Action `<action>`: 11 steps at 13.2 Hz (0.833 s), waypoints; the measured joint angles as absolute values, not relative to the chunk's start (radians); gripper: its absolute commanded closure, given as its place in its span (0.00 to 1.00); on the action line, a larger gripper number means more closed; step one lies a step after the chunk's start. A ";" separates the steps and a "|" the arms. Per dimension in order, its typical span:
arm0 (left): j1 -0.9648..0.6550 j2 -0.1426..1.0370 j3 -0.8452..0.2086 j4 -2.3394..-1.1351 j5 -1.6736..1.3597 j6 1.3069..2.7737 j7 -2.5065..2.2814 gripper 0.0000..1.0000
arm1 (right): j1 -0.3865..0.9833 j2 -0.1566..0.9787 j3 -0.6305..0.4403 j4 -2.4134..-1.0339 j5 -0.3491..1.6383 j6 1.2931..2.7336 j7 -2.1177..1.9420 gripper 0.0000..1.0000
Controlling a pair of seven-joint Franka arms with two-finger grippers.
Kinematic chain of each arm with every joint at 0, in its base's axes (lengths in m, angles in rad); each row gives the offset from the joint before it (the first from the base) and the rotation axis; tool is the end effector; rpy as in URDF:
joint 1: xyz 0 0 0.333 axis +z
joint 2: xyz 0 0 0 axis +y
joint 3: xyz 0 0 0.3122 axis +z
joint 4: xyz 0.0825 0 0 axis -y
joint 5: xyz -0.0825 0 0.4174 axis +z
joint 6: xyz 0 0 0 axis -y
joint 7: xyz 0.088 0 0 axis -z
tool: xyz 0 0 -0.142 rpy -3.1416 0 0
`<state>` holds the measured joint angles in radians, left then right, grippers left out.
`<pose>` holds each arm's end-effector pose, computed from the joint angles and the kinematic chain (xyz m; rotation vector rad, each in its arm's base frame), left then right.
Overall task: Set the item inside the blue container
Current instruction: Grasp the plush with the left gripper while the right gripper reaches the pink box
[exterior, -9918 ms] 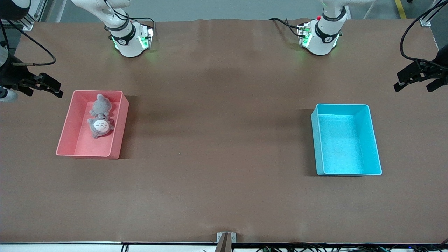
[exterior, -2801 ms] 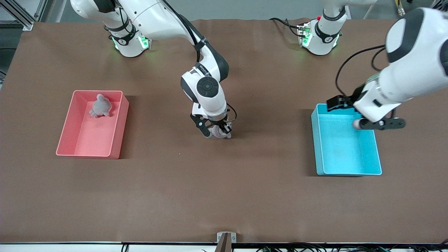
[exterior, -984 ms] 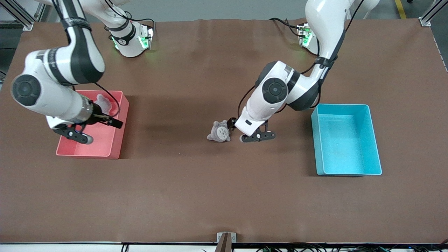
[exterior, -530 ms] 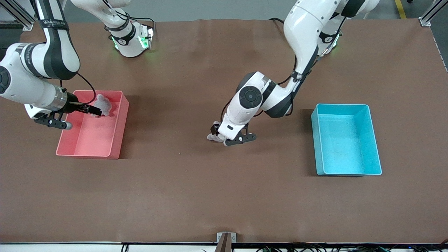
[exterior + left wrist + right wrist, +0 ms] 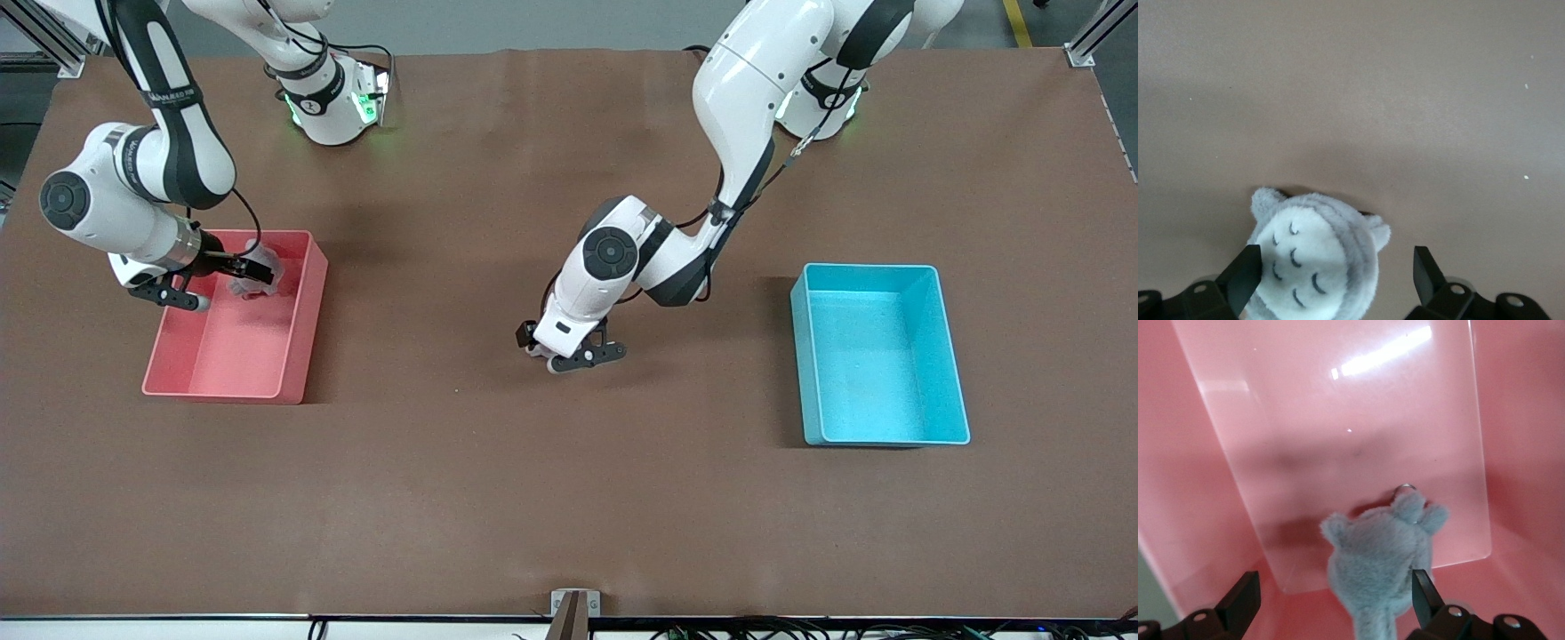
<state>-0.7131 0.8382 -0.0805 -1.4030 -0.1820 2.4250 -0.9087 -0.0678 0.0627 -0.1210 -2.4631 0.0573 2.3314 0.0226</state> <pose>0.5502 -0.5511 0.1645 2.8519 0.3929 -0.0305 0.4613 -0.0867 0.1903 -3.0566 0.3925 0.2946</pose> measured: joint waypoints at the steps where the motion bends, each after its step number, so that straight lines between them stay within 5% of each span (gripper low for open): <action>1: -0.714 0.840 -0.081 -1.402 -0.182 2.425 -0.909 0.00 | -0.080 0.083 -0.121 -2.464 0.057 2.334 0.012 0.00; 6: -0.737 0.846 -0.080 -1.415 -0.176 2.417 -0.909 0.00 | -0.098 0.156 -0.120 -2.466 0.057 2.362 0.006 0.08; 9: -0.742 0.855 -0.079 -1.437 -0.149 2.412 -0.908 0.07 | -0.098 0.181 -0.119 -2.468 0.057 2.384 0.006 0.39; 10: -0.742 0.857 -0.079 -1.440 -0.145 2.412 -0.908 0.18 | -0.098 0.184 -0.119 -2.468 0.057 2.385 0.006 0.55; 11: -0.743 0.858 -0.079 -1.443 -0.144 2.412 -0.907 0.38 | -0.099 0.185 -0.119 -2.468 0.057 2.385 0.006 0.75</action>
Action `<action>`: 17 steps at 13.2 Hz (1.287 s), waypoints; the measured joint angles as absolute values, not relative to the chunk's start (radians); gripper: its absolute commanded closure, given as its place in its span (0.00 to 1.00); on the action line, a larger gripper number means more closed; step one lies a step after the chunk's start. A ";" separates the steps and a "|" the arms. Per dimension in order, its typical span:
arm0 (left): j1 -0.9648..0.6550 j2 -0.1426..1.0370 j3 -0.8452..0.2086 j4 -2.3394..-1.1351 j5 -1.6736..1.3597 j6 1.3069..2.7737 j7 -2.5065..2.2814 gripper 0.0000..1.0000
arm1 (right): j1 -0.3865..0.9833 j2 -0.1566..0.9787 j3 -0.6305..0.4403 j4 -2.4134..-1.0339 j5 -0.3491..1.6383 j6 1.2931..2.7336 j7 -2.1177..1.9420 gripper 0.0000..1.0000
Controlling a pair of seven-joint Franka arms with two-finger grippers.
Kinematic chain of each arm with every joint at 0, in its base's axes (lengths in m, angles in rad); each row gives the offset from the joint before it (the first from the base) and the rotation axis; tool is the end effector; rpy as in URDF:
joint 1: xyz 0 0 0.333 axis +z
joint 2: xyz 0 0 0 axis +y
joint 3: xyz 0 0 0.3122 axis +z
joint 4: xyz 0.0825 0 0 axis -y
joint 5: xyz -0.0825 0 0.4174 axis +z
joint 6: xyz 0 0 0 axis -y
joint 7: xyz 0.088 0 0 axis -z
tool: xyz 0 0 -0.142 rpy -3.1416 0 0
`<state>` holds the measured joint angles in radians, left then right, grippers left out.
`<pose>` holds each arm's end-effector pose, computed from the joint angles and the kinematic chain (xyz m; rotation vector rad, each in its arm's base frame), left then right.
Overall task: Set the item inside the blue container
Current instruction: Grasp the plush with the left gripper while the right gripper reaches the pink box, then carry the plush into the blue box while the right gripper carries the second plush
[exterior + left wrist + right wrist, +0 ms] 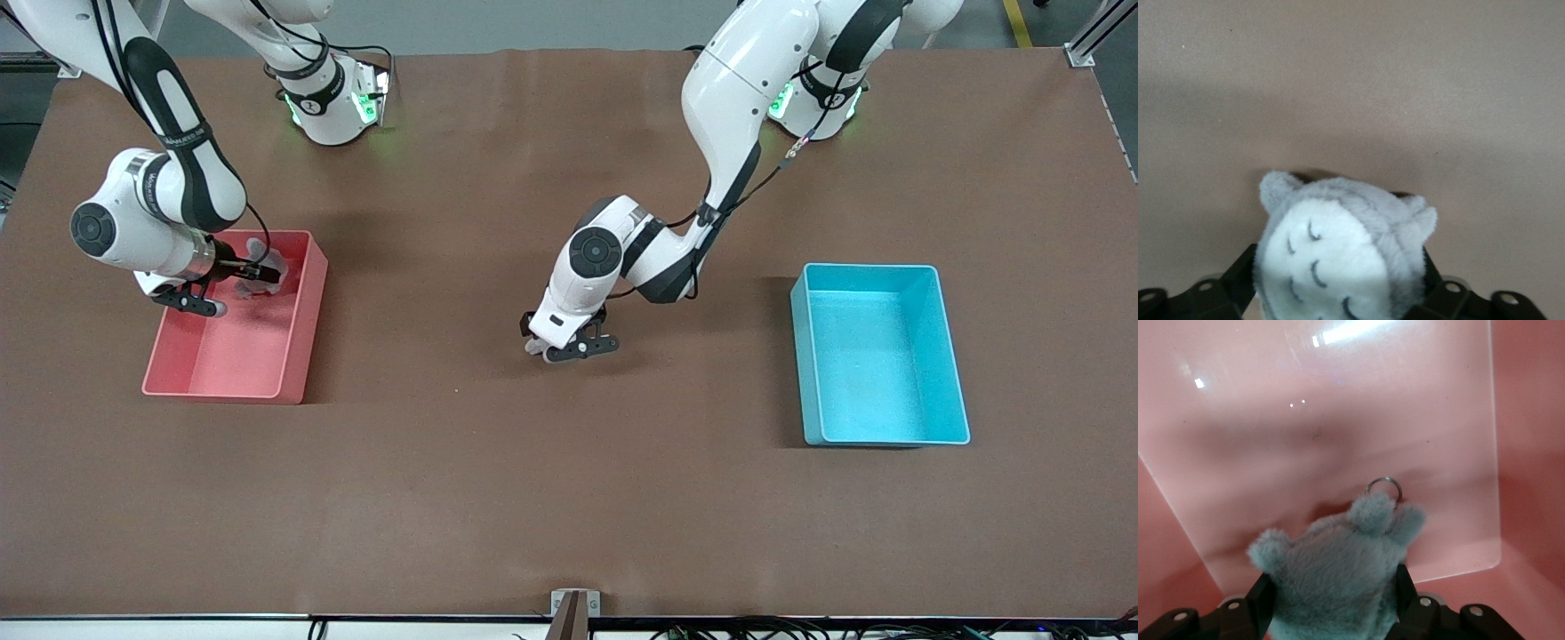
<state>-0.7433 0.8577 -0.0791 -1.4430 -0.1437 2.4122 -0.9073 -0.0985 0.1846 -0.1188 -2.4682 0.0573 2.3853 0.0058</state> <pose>0.5204 -0.5540 0.1287 2.9344 0.3204 -0.0725 0.4439 -0.0995 0.1354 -3.0471 0.4154 0.4066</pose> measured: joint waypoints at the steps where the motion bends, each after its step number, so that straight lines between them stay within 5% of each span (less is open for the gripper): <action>1: -0.745 0.858 -0.079 -1.443 -0.144 2.412 -0.907 0.50 | -0.099 0.185 -0.119 -2.468 0.057 2.385 0.006 0.83; 3: -0.746 0.857 -0.079 -1.442 -0.144 2.408 -0.907 0.67 | -0.099 0.184 -0.119 -2.466 0.057 2.385 0.006 0.88; 5: -0.746 0.853 -0.078 -1.440 -0.144 2.407 -0.907 0.73 | -0.099 0.181 -0.119 -2.455 0.057 2.365 0.006 0.90; 9: -0.725 0.818 -0.071 -1.429 -0.144 2.369 -0.906 0.74 | -0.099 0.162 -0.115 -2.284 0.057 2.113 0.006 0.90; 13: -0.628 0.686 -0.064 -1.427 -0.143 2.145 -0.810 0.74 | -0.094 0.134 -0.104 -2.028 0.061 1.798 0.050 0.95; 17: -0.486 0.485 -0.062 -1.592 -0.101 2.030 -0.629 0.74 | 0.057 0.132 -0.086 -1.936 0.139 1.729 0.351 0.98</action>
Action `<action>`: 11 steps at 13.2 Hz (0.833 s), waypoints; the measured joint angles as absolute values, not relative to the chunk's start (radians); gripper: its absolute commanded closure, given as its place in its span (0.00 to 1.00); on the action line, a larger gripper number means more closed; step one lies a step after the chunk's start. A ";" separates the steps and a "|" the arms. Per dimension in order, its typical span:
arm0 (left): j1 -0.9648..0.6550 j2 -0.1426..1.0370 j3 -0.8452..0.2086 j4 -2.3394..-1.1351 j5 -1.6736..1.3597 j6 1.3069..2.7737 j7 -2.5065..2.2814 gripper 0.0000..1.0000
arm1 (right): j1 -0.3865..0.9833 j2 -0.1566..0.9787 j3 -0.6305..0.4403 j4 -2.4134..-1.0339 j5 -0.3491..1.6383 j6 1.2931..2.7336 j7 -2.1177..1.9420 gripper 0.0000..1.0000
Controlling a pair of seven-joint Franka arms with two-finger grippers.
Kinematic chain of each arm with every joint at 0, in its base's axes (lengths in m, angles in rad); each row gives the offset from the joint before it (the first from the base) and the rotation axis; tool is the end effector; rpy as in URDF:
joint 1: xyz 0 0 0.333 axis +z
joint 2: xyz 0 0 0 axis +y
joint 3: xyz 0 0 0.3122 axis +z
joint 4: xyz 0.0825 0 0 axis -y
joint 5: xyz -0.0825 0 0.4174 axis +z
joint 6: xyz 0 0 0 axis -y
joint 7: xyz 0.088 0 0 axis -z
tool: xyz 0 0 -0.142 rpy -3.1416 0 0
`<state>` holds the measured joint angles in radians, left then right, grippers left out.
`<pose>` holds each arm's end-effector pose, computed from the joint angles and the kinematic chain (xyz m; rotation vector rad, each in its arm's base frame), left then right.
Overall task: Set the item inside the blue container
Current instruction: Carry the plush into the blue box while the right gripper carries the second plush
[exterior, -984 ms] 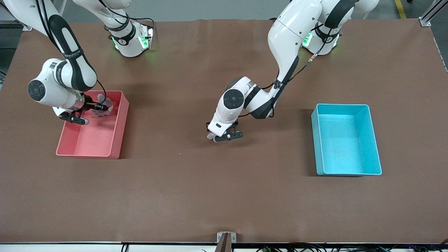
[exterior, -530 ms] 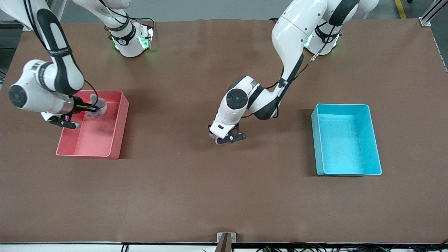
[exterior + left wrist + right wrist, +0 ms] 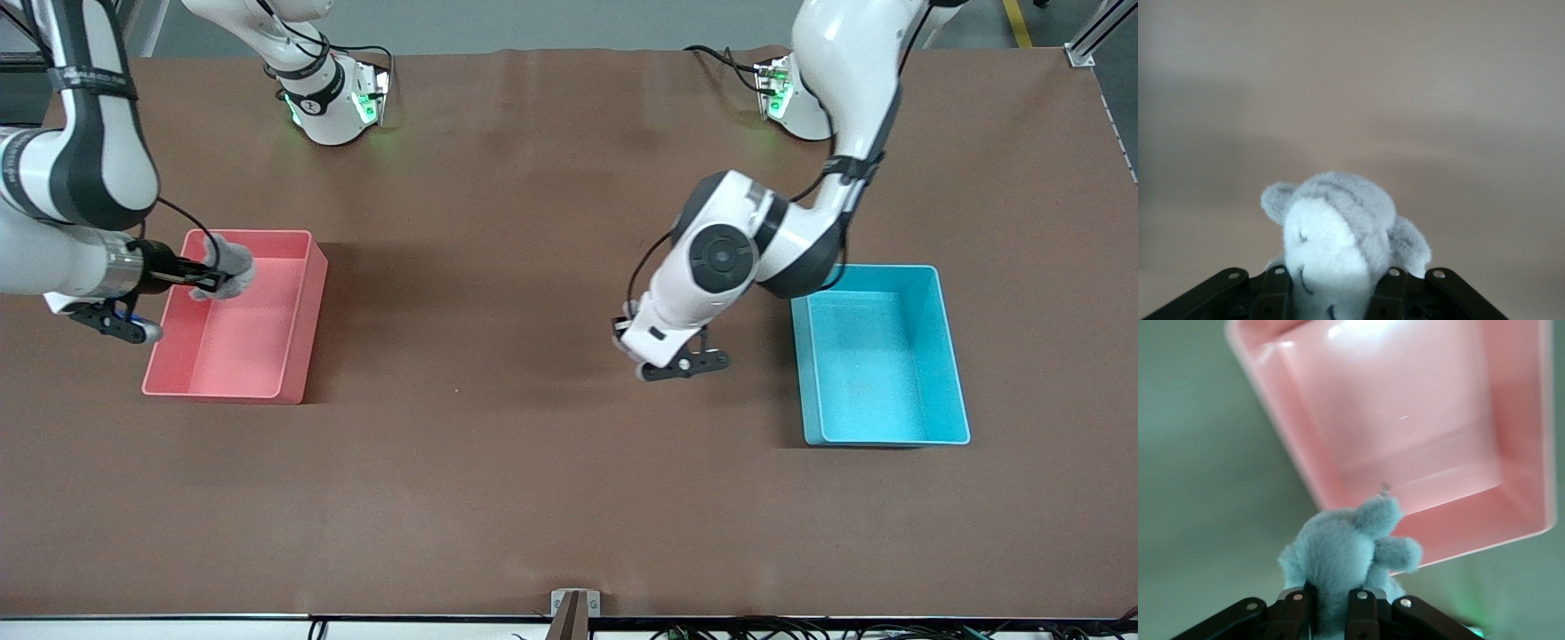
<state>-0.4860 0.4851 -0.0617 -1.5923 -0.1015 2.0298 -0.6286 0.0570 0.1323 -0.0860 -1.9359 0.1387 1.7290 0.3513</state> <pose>0.5993 -0.3714 0.2955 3.0577 0.2059 -0.1612 0.5657 0.0016 0.3429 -2.9606 0.6416 0.5403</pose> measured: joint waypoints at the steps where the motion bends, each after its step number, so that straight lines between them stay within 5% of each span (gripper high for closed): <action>1: -0.452 0.439 -0.061 -1.656 -0.059 2.028 -0.592 0.74 | 0.118 0.133 -0.082 -1.924 0.157 1.735 0.454 0.98; 6: -0.237 0.285 -0.060 -1.885 0.035 2.030 -0.302 0.74 | 0.447 0.177 -0.075 -1.882 0.222 1.973 0.968 0.99; 11: -0.038 0.268 -0.060 -1.950 0.110 2.038 -0.032 0.74 | 0.683 0.466 -0.078 -1.751 0.214 2.232 1.352 0.98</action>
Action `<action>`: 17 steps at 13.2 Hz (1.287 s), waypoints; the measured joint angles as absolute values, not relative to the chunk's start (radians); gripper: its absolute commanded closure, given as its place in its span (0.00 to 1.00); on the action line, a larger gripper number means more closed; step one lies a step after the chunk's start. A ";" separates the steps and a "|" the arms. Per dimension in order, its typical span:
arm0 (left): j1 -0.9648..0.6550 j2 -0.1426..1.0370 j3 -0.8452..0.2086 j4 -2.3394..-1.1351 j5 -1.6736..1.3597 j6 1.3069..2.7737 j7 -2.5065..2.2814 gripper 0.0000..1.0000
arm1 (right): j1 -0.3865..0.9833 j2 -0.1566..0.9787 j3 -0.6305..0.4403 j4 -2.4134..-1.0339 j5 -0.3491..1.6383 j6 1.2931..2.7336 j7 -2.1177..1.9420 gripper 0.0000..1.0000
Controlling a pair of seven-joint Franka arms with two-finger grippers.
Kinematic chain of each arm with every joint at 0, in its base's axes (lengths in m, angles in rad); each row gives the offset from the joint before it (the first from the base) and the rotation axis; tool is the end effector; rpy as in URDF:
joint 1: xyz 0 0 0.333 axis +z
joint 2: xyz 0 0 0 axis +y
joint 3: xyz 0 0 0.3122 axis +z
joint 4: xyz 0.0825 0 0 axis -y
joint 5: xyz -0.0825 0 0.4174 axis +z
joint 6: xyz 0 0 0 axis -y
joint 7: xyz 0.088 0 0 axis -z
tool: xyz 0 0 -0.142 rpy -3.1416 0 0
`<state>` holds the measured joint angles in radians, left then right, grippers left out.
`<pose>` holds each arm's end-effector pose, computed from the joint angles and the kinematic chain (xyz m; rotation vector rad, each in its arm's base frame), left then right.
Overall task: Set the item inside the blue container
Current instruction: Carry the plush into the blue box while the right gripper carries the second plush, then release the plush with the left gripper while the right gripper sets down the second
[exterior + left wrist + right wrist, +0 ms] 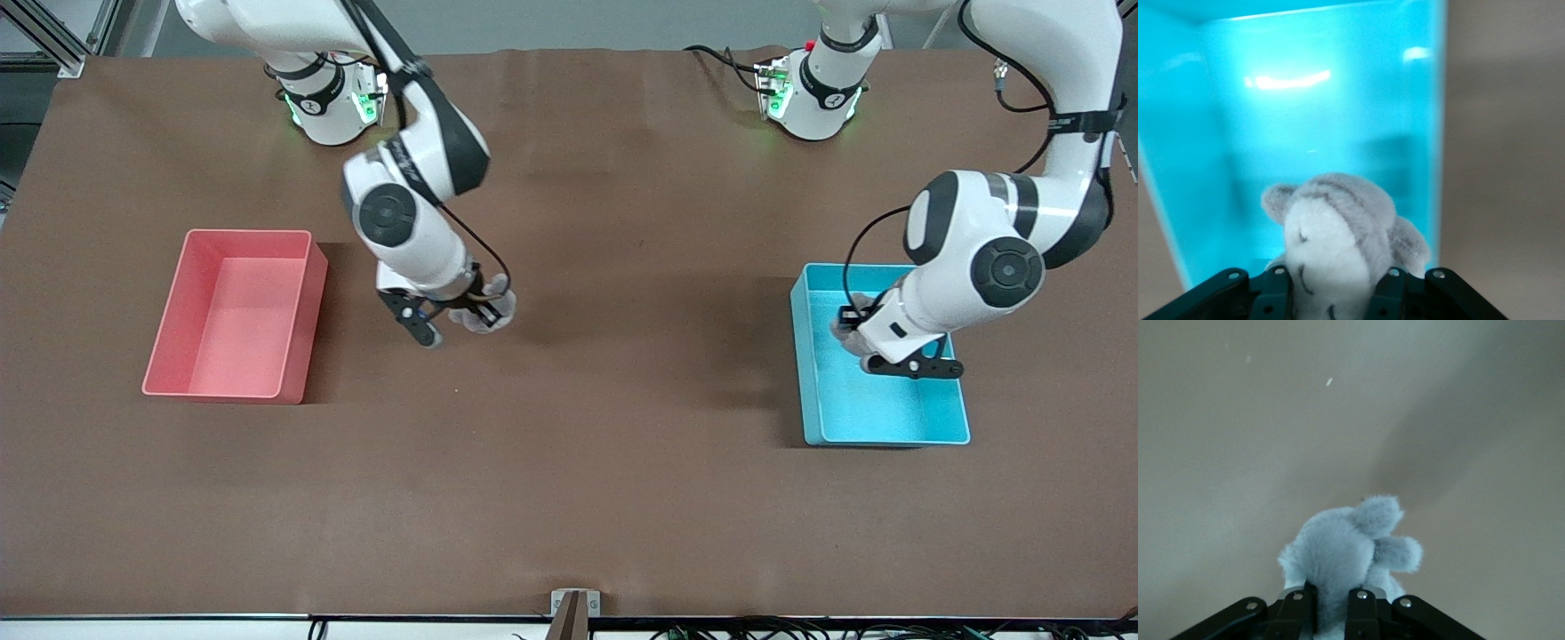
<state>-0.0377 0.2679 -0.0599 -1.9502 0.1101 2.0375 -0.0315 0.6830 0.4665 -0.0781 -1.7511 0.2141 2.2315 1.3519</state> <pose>0.6044 -0.0492 0.2714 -3.0353 0.1882 0.2657 0.5570 0.4035 0.2498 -2.7653 1.2827 0.1566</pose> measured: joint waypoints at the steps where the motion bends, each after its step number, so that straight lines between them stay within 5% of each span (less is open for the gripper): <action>1: -0.013 0.268 -0.060 -1.965 0.136 2.043 -0.003 0.74 | 0.701 0.532 -0.080 -1.686 0.205 2.236 1.404 0.98; 5: 0.032 0.291 -0.061 -2.027 0.155 2.138 0.055 0.73 | 0.757 0.705 -0.082 -1.553 0.130 2.335 1.561 0.96; 6: 0.033 0.305 -0.061 -2.035 0.155 2.164 0.056 0.73 | 0.770 0.726 -0.083 -1.549 0.127 2.350 1.577 0.83; 8: 0.041 0.333 -0.061 -2.046 0.156 2.184 0.056 0.73 | 0.785 0.748 -0.087 -1.543 0.122 2.361 1.594 0.00; 12: 0.054 0.375 -0.061 -2.062 0.180 2.190 0.056 0.70 | 0.780 0.746 -0.101 -1.519 0.078 2.355 1.595 0.00; 15: 0.059 0.403 -0.061 -2.072 0.182 2.199 0.056 0.57 | 0.731 0.739 -0.112 -1.425 0.072 2.203 1.509 0.00; 17: 0.059 0.412 -0.063 -2.071 0.182 2.206 0.056 0.16 | 0.669 0.726 -0.113 -1.351 0.072 2.073 1.389 0.00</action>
